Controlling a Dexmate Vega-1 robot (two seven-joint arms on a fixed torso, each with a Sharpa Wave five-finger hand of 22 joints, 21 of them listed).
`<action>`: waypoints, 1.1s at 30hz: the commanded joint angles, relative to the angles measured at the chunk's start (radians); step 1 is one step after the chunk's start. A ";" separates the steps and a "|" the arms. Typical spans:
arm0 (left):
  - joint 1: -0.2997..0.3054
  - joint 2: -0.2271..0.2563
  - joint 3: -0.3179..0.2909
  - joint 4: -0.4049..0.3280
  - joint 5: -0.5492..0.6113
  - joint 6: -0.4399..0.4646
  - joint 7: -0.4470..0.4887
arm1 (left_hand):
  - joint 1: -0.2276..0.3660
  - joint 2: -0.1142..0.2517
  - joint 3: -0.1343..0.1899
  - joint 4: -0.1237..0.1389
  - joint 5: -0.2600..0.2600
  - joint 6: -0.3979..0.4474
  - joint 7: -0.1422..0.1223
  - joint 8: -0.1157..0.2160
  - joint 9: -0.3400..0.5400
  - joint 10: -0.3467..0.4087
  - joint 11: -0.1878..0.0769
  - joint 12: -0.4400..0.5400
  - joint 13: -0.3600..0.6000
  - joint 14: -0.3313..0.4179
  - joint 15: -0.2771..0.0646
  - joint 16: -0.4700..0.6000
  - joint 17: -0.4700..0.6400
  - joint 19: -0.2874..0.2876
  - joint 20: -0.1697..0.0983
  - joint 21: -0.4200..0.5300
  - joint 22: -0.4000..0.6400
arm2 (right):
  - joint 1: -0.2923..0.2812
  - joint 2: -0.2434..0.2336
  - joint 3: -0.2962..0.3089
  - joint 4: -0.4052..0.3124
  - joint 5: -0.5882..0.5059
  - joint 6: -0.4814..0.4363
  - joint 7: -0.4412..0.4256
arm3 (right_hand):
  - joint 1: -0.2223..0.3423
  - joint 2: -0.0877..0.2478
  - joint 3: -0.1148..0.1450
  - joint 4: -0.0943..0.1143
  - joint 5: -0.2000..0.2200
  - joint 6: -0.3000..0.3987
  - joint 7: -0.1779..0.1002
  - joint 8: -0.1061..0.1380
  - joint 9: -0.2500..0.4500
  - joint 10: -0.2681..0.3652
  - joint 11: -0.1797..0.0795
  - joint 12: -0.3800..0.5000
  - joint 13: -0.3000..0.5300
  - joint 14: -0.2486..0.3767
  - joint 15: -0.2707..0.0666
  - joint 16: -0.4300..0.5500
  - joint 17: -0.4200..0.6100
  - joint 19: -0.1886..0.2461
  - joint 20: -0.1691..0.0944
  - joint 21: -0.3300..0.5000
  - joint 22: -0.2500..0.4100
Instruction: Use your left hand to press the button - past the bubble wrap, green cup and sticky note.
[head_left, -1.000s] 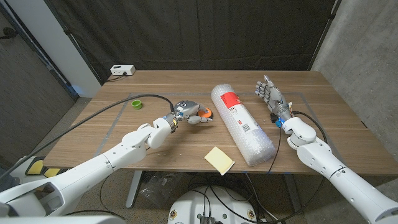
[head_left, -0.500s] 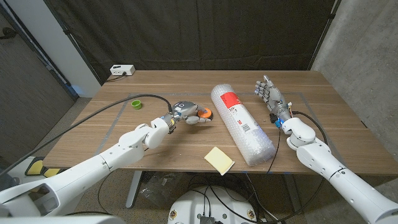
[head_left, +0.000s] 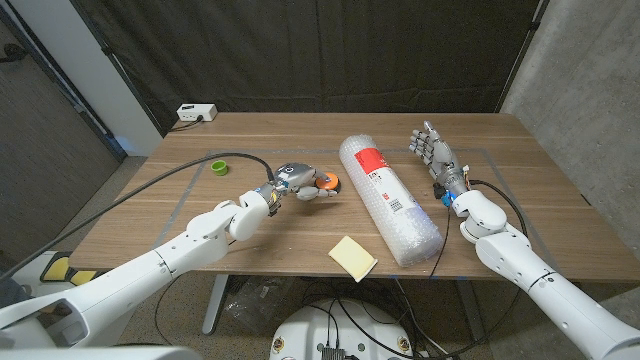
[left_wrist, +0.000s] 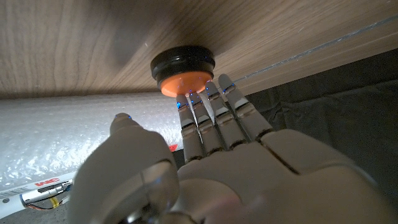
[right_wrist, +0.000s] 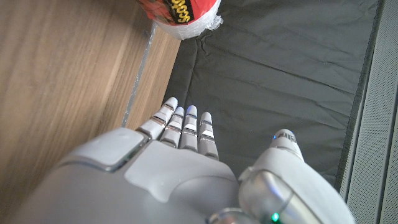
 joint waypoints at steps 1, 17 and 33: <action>0.015 -0.001 -0.030 -0.008 -0.016 -0.019 0.066 | 0.000 0.005 -0.006 0.004 -0.005 0.007 0.011 -0.006 0.003 -0.011 -0.001 -0.004 -0.003 -0.014 -0.034 -0.007 0.002 -0.008 -0.001 -0.006 0.004 | -0.005 0.000 0.002 -0.005 -0.010 0.009 -0.008 | 0.000 0.008 0.000 -0.003 -0.002 0.005 -0.006 -0.001 0.004 0.008 -0.002 0.000 0.003 0.011 -0.003 -0.002 0.002 0.012 0.002 -0.003 0.004; 0.043 -0.003 -0.055 0.004 -0.043 -0.072 0.157 | 0.005 0.011 -0.008 0.006 -0.013 -0.022 0.010 -0.019 0.004 -0.034 0.000 -0.010 -0.002 -0.045 -0.028 -0.014 0.002 -0.035 0.001 -0.020 0.004 | -0.027 -0.004 0.004 -0.035 -0.028 0.011 -0.035 | 0.000 0.007 -0.001 -0.004 -0.003 0.009 -0.007 0.000 0.004 0.017 -0.003 0.004 0.003 0.017 -0.008 0.000 0.002 0.020 0.001 -0.005 0.004; 0.082 -0.006 -0.087 -0.031 -0.041 -0.072 0.234 | 0.008 0.014 -0.011 0.008 -0.018 -0.040 0.007 -0.025 0.004 -0.051 0.000 -0.012 -0.002 -0.064 -0.028 -0.016 0.003 -0.051 0.004 -0.028 0.004 | -0.009 -0.002 0.000 -0.018 -0.030 0.008 -0.024 | -0.001 0.008 -0.001 -0.005 -0.003 0.008 -0.008 0.000 0.004 0.018 -0.004 0.003 0.003 0.017 -0.008 -0.001 0.002 0.021 0.000 -0.008 0.004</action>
